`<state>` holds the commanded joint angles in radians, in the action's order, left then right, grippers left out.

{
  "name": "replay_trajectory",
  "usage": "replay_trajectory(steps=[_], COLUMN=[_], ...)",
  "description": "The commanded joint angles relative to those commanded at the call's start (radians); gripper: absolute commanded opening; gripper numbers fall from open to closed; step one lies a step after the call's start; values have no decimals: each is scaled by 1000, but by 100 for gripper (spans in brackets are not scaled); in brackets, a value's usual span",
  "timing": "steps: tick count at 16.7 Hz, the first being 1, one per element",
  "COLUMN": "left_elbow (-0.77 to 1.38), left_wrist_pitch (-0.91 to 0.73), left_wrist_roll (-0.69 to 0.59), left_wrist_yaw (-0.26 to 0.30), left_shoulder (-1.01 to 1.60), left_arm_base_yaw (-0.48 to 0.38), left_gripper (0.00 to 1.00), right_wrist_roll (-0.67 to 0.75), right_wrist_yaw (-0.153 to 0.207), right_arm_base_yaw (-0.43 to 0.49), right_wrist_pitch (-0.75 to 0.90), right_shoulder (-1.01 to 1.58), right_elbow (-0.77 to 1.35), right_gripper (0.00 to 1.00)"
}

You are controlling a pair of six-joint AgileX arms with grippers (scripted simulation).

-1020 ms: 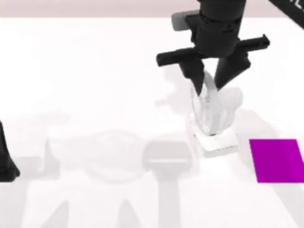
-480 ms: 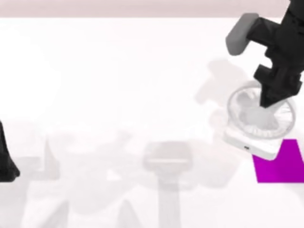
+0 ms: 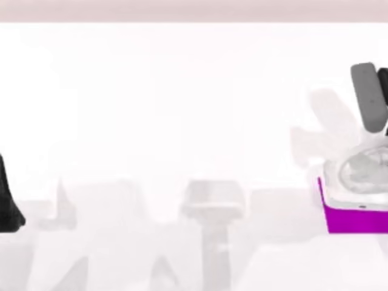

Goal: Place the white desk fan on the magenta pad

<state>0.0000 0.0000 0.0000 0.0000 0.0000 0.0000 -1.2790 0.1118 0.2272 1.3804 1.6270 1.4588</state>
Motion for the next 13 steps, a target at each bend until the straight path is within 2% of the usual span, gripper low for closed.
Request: replay_trajectory(steps=[4,9,13], left_elbow=[0,0,0], left_wrist_pitch=[0,0,0], left_wrist_roll=[0,0,0], left_wrist_yaw=[0,0,0], left_shoulder=[0,0,0], left_arm_base_yaw=[0,0,0], left_gripper=[100,100,100], right_wrist_roll=[-92,-89,-84], right_wrist_yaw=[-14,-12,-11], right_arm_base_yaw=[-26,-21,-21], right_wrist_pitch=[-35,-37,-134], right_shoulder=[-32,-28,-21], right_elbow=[-68,-69,-150], right_gripper=[0,0,0])
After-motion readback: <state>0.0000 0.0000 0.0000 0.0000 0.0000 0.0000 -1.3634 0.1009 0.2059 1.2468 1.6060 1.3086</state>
